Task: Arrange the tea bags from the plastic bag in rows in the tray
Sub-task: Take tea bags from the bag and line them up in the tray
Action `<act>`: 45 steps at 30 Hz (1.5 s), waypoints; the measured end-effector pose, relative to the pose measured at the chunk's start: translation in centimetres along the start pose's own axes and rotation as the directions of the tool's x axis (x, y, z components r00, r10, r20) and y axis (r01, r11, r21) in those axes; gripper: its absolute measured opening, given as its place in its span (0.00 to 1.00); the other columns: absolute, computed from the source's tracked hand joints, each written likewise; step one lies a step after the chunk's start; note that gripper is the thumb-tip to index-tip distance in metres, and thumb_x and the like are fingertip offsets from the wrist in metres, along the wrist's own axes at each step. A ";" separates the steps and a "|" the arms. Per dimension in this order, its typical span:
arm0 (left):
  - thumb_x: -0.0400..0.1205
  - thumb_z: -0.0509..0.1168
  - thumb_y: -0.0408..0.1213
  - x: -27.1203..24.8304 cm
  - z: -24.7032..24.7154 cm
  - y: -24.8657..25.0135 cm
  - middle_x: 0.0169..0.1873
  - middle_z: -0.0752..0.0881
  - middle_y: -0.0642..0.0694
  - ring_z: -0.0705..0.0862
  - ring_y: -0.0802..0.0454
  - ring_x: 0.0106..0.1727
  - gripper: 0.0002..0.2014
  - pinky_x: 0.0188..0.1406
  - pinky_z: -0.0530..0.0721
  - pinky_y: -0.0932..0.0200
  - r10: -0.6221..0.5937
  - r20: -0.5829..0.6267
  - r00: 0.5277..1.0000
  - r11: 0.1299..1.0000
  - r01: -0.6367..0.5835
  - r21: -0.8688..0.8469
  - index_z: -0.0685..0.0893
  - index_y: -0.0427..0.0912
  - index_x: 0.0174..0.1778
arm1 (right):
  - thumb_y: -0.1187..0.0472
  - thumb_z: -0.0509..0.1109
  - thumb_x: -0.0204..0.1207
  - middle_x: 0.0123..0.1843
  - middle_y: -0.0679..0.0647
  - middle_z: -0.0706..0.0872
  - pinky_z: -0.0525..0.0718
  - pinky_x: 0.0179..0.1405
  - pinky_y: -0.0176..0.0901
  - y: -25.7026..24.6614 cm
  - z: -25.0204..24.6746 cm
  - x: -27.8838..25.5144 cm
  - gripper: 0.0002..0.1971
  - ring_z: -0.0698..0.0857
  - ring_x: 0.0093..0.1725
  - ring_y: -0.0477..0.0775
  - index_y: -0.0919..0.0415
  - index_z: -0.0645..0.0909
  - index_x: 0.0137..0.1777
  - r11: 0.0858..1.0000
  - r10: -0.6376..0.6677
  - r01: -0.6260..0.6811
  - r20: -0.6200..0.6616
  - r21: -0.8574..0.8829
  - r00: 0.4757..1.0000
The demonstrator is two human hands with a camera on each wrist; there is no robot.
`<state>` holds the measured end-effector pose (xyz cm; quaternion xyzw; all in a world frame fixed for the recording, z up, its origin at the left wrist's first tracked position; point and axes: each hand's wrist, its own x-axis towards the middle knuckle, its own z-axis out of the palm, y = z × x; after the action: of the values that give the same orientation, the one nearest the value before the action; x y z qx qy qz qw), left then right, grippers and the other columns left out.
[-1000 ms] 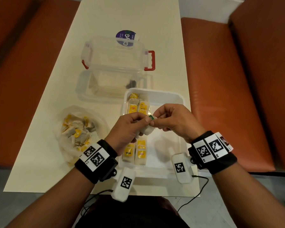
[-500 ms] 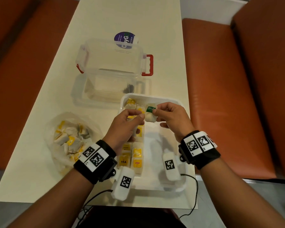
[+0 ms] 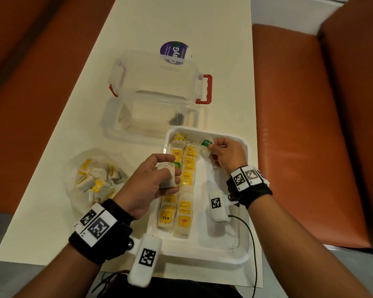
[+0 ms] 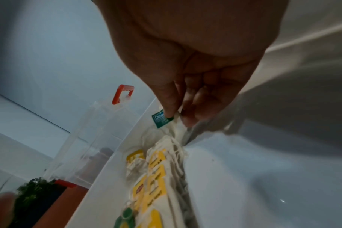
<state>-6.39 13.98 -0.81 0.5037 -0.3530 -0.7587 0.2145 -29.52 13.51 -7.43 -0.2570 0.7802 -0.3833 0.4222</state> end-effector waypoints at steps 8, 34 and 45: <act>0.83 0.58 0.22 0.0 0.3 0.2 0.43 0.90 0.44 0.88 0.51 0.41 0.17 0.42 0.90 0.54 -0.031 -0.004 1.000 0.999 0.031 0.037 0.81 0.42 0.64 | 0.59 0.78 0.76 0.35 0.54 0.91 0.83 0.35 0.46 0.7 0.4 0.4 0.03 0.84 0.30 0.51 0.54 0.87 0.41 0.993 -0.027 0.021 -0.051 -0.118 0.998; 0.84 0.61 0.24 -0.3 -0.3 0.1 0.44 0.89 0.42 0.88 0.51 0.40 0.14 0.41 0.91 0.55 -0.049 0.009 0.999 0.998 0.048 0.044 0.81 0.41 0.64 | 0.57 0.77 0.74 0.35 0.47 0.85 0.77 0.39 0.43 0.4 1.6 -0.5 0.15 0.84 0.39 0.54 0.51 0.73 0.33 0.970 -0.136 0.067 -0.294 -0.233 0.946; 0.84 0.58 0.21 -0.4 -0.6 -0.3 0.47 0.90 0.39 0.89 0.50 0.43 0.17 0.45 0.91 0.52 -0.052 0.014 0.999 0.998 0.053 -0.026 0.80 0.42 0.64 | 0.60 0.74 0.73 0.34 0.48 0.86 0.81 0.40 0.44 0.2 1.3 -0.7 0.11 0.85 0.37 0.55 0.52 0.76 0.34 0.962 -0.170 0.100 -0.267 -0.255 0.949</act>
<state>-5.68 14.22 -0.92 0.5048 -0.3309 -0.7721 0.1988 -28.08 13.62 -7.72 -0.3007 0.8537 -0.3484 0.2436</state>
